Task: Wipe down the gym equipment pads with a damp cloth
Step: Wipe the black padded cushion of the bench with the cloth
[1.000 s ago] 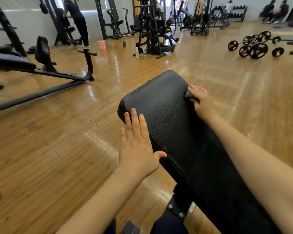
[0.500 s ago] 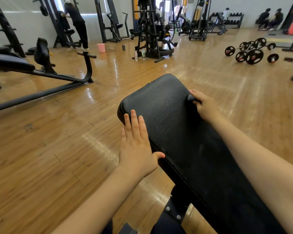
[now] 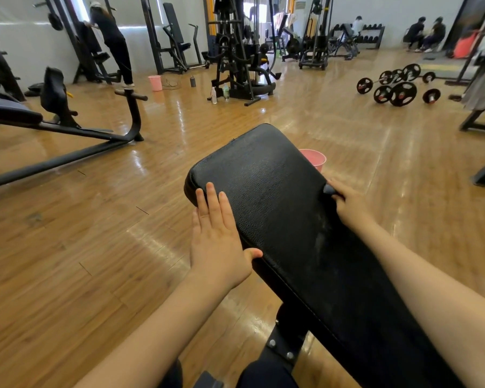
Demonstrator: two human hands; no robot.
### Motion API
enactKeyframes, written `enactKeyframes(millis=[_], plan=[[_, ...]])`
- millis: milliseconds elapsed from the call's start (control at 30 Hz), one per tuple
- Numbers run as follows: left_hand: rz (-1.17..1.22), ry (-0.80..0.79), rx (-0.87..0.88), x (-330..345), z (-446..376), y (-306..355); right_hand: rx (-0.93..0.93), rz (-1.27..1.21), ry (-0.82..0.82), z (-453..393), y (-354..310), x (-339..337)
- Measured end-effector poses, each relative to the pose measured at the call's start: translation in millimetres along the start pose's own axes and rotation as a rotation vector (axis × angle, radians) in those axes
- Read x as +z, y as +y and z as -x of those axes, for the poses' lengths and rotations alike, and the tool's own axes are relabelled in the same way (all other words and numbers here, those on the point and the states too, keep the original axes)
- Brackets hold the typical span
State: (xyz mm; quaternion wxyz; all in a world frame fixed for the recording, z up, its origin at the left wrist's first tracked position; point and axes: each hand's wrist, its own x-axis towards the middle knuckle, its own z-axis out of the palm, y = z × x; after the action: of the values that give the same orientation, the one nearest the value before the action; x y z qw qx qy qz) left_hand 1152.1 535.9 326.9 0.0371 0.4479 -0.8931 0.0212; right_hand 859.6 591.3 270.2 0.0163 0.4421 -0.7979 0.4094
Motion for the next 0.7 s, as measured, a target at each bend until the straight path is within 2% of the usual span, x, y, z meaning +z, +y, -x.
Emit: enactKeyframes(millis=[100, 300, 400, 533, 700], plan=[[-0.017, 0.003, -0.003, -2, 1, 2, -0.027, -0.002, 0.009, -28, -28, -1], [-0.017, 0.001, 0.001, 0, 3, 1, -0.122, -0.048, -0.078, -69, -60, 26], [-0.016, -0.003, 0.001, 0, 2, 0, -0.107, -0.069, -0.026, -54, -45, 27], [-0.011, -0.009, -0.001, 0, 2, 0, -0.060, -0.074, -0.033, -28, -5, 22], [-0.020, -0.004, -0.002, -3, 4, 3, 0.108, -0.120, -0.062, -17, 17, -3]])
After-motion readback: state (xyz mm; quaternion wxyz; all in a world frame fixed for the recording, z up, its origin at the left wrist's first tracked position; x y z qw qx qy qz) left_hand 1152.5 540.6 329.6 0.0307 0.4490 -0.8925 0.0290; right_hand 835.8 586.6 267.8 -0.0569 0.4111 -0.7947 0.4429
